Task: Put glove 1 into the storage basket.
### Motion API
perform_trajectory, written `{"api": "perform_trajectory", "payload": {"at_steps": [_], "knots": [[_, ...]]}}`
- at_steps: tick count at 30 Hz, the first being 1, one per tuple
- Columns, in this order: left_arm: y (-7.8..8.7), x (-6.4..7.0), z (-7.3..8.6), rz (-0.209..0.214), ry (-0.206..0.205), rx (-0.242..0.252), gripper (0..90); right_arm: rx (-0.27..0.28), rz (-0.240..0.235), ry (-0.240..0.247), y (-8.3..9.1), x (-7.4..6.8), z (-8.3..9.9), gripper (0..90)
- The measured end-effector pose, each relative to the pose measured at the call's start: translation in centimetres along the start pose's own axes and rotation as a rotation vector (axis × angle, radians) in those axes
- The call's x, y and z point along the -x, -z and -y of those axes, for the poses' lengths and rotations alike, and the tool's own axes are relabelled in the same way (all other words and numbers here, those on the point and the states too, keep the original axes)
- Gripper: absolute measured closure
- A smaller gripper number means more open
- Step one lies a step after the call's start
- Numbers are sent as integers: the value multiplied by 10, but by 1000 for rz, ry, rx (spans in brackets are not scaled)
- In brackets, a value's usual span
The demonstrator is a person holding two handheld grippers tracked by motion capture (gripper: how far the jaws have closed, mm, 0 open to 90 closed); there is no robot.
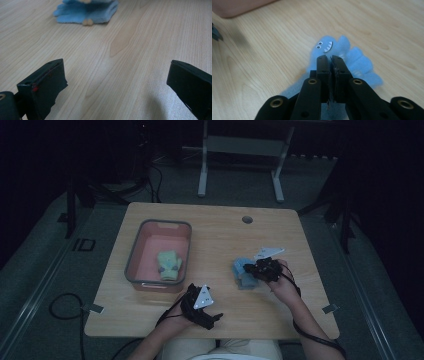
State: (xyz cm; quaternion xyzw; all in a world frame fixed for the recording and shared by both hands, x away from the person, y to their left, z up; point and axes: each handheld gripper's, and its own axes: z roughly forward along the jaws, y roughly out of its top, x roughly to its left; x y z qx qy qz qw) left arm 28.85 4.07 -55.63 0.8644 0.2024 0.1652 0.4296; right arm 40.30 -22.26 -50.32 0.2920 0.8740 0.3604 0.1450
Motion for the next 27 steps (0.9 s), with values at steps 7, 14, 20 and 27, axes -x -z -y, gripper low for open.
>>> {"api": "perform_trajectory", "payload": {"at_steps": [7, 14, 20, 27], "knots": [[0, 0, 0, -2, 0, 2, 19, -32, -16, -17, -14, 2, 10, 853], [0, 0, 0, 4, 1, 3, 20, -32, -39, -57, -23, 1, 17, 836], [-1, 1, -1, 13, 3, 6, 20, -27, -32, -83, -29, 0, 22, 821], [0, 3, -3, 13, -5, 31, 20, 27, 3, -72, -19, -4, 21, 600]]}}
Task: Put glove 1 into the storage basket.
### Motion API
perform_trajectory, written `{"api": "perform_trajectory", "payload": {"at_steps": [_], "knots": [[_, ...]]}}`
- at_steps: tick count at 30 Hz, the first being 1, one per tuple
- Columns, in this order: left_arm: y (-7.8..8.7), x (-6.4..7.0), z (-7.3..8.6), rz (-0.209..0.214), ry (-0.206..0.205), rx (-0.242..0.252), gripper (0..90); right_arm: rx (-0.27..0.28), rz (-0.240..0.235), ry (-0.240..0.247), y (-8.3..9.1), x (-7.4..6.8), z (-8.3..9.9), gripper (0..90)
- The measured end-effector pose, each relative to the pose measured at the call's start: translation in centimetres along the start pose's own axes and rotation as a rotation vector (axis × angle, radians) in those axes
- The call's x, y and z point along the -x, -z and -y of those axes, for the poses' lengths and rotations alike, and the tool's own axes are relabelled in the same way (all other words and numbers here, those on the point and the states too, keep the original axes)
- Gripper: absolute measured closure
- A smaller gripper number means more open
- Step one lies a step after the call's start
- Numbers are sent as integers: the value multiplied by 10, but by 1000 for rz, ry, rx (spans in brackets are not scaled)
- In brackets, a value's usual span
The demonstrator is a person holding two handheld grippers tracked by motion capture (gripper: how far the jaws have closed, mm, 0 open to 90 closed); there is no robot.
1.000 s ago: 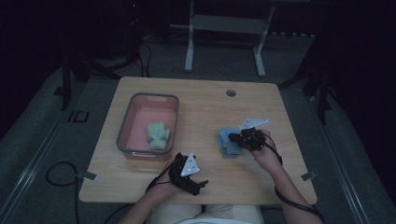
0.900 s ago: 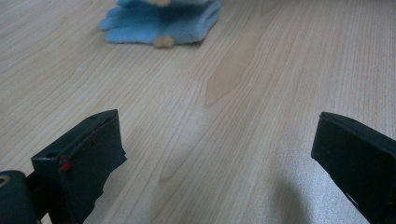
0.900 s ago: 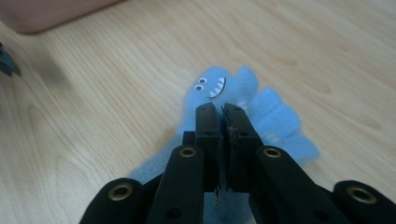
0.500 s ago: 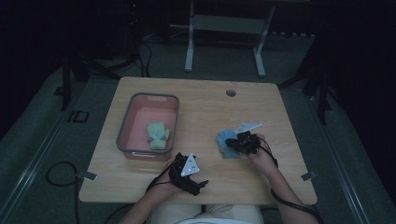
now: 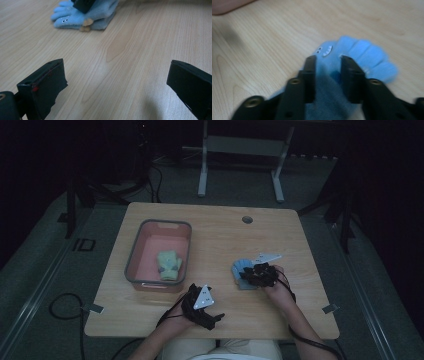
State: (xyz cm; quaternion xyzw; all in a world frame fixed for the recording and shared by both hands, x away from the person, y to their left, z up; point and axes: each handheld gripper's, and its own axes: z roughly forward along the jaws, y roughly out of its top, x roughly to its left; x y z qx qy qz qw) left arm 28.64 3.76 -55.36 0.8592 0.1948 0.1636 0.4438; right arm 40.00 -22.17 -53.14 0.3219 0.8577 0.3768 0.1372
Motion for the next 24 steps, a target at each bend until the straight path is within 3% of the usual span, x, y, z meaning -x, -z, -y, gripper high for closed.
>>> {"api": "perform_trajectory", "payload": {"at_steps": [3, 5, 7, 8, 13, 14, 15, 18, 19, 20, 24], "knots": [[-1, 3, -4, -1, -11, 18, 30, 31, 2, -8, 8, -1, -1, 439], [-2, 5, -8, -10, -15, 25, 40, 58, -14, -7, 14, -1, -1, 287], [-2, 8, -14, 6, -6, 40, 43, 76, -16, -21, 19, -1, 0, 236], [-3, 8, -16, 6, -4, 29, 43, 90, -52, -31, 23, 0, 1, 158], [-8, 9, -28, 32, 15, 4, 45, 125, -25, -38, 34, 3, 6, 163], [-9, 9, -30, 32, 7, 4, 48, 160, 36, -6, 39, 6, 9, 169], [-11, 9, -32, 30, -2, 1, 54, 169, 64, 1, 40, 8, 10, 164], [-13, 8, -37, 30, -19, 8, 115, 187, 74, 9, 45, 11, 12, 142], [-16, 6, -42, 39, -51, 17, 115, 188, 69, 3, 47, 13, 12, 147], [-17, 5, -44, 39, -67, 18, 125, 171, 36, -50, 53, 18, 12, 154], [-26, 0, -54, 55, -119, 21, 144, 190, 24, -123, 61, 23, 10, 135]]}}
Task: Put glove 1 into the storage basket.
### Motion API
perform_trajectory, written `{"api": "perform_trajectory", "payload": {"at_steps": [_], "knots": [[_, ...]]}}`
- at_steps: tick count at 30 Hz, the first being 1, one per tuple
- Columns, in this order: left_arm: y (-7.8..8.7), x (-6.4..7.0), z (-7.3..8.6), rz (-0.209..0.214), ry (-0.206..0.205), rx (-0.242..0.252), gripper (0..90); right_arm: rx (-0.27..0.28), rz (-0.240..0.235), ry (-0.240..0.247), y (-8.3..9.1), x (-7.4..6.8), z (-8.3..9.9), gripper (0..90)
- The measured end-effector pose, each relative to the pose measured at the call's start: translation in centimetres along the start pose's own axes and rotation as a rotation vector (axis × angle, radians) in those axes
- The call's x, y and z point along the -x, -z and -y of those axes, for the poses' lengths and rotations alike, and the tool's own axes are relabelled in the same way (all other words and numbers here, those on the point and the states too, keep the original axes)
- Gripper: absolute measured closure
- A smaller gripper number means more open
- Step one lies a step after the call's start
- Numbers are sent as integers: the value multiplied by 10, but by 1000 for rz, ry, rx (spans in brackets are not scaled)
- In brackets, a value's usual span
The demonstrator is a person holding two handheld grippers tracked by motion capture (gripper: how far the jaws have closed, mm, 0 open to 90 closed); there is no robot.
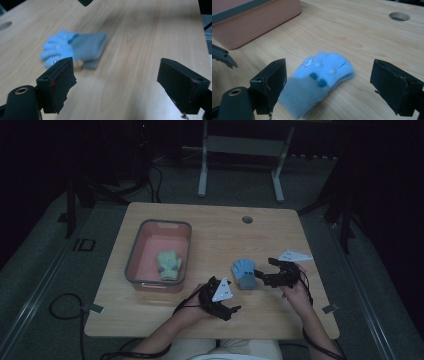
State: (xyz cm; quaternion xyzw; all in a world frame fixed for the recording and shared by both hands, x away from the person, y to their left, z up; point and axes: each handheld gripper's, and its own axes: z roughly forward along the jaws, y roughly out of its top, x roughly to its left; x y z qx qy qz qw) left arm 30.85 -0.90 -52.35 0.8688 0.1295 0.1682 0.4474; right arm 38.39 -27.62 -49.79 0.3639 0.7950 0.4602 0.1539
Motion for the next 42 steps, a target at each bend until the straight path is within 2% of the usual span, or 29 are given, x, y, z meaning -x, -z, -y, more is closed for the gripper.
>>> {"api": "perform_trajectory", "payload": {"at_steps": [2, 3, 4, 5, 6, 7, 8, 10, 12, 15, 18, 19, 20, 22, 26, 30, 31, 35, 37, 39, 41, 42], "knots": [[-2, -1, -2, -3, -12, 4, 147, 6, 8, 1, 1, 0, -1, 129], [-6, -5, -6, -2, -31, 17, 153, 5, -7, 9, 1, 0, -2, 107], [-6, -5, -6, -2, -31, 17, 154, 5, -7, 9, 1, 0, -2, 107], [-11, -8, -10, 5, -51, 22, 154, 15, 13, 16, 0, 0, -3, 145], [-11, -8, -10, 5, -51, 22, 160, 15, 13, 16, 0, 0, -3, 145], [-17, -11, -12, 4, -69, 18, 169, 15, 10, 21, -1, 2, -4, 243], [-20, -13, -14, 13, -68, 12, 173, 7, 14, 22, -2, 4, -4, 330], [-24, -15, -14, 24, -63, 4, 178, -2, 7, 24, -4, 7, -5, 364], [-36, -20, -15, 14, -78, -28, 193, -30, 4, 23, -11, 11, -8, 490], [-47, -25, -14, 7, -105, -51, 219, -55, -7, 10, -21, 14, -11, 532], [-53, -27, -16, 11, -123, -57, 278, -67, -2, 10, -28, 14, -12, 515], [-59, -28, -18, 28, -145, -68, 278, -68, 0, 9, -31, 14, -13, 505], [-62, -29, -19, 42, -154, -72, 339, -74, 5, 3, -38, 15, -15, 486], [-68, -30, -21, 43, -195, -102, 383, -78, 8, -3, -44, 16, -16, 467], [-81, -34, -21, 59, -234, -163, 431, -98, 4, -39, -56, 21, -17, 404], [-85, -36, -19, 58, -239, -189, 470, -121, 8, -66, -64, 25, -14, 386], [-86, -37, -19, 41, -251, -197, 507, -133, 13, -79, -67, 26, -10, 384], [-88, -36, -21, 25, -288, -214, 637, -165, 17, -96, -73, 28, -5, 383], [-88, -36, -21, 22, -299, -217, 659, -176, 21, -99, -75, 27, -3, 383], [-86, -39, -20, 36, -281, -211, 709, -213, 19, -101, -79, 26, 4, 383], [-85, -42, -19, 50, -254, -206, 724, -216, 11, -111, -80, 26, 9, 394], [-85, -42, -19, 50, -254, -206, 730, -216, 11, -111, -80, 26, 9, 394]]}}
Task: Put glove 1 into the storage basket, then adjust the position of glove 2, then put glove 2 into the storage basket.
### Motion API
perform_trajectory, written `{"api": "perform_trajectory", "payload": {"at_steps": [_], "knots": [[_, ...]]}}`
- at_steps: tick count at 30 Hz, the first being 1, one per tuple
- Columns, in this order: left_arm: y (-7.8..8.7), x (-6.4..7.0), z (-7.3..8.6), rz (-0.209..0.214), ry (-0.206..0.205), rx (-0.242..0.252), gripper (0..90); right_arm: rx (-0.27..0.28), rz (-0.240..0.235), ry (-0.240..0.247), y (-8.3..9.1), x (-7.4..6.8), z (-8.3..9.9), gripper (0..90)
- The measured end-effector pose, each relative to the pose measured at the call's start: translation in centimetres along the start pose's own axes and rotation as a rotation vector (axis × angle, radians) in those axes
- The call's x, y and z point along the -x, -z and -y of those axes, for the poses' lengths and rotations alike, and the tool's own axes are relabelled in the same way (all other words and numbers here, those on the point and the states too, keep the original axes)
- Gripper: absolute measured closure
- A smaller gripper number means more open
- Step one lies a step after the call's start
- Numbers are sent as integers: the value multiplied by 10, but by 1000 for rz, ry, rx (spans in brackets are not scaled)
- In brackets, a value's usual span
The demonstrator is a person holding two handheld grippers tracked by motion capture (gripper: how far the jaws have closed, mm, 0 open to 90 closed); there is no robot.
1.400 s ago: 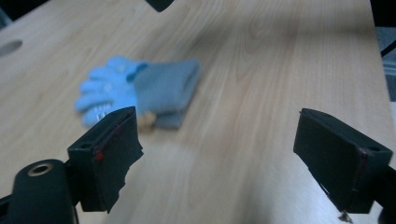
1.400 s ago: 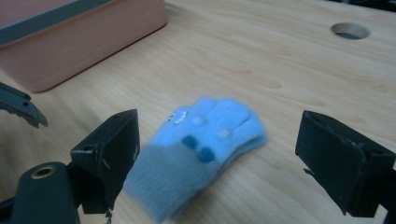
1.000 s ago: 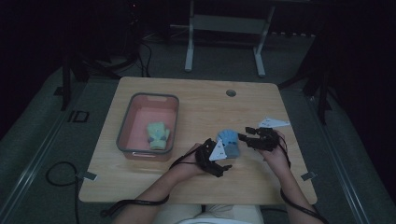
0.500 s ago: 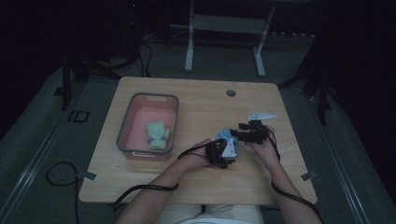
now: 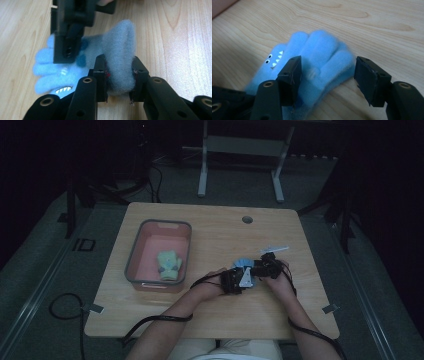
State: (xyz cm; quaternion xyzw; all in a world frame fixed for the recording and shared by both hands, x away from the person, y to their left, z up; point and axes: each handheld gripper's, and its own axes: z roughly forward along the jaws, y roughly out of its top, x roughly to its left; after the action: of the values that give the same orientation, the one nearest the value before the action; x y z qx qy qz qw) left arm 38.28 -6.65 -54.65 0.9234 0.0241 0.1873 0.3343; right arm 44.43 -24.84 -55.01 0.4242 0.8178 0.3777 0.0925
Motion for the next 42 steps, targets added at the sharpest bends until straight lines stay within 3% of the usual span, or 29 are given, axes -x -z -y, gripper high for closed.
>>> {"api": "perform_trajectory", "payload": {"at_steps": [4, 8, 14, 17, 24, 42], "knots": [[1, -6, 5, 38, 49, 18, 739, -12, -2, 22, 2, -7, 2, 524], [2, -10, 6, 61, 80, 24, 746, -26, -49, 23, 0, -10, 1, 681], [7, -10, 7, 63, 88, 17, 755, -17, -83, 30, 1, -14, -1, 789], [12, -9, 6, 56, 78, 19, 758, 6, -119, 15, 5, -13, -3, 796], [31, -12, 2, 52, 68, 15, 759, 3, -122, 64, 11, -23, -8, 801], [56, -18, -3, 55, 54, -2, 759, 29, -143, 88, 19, -36, -20, 800]]}}
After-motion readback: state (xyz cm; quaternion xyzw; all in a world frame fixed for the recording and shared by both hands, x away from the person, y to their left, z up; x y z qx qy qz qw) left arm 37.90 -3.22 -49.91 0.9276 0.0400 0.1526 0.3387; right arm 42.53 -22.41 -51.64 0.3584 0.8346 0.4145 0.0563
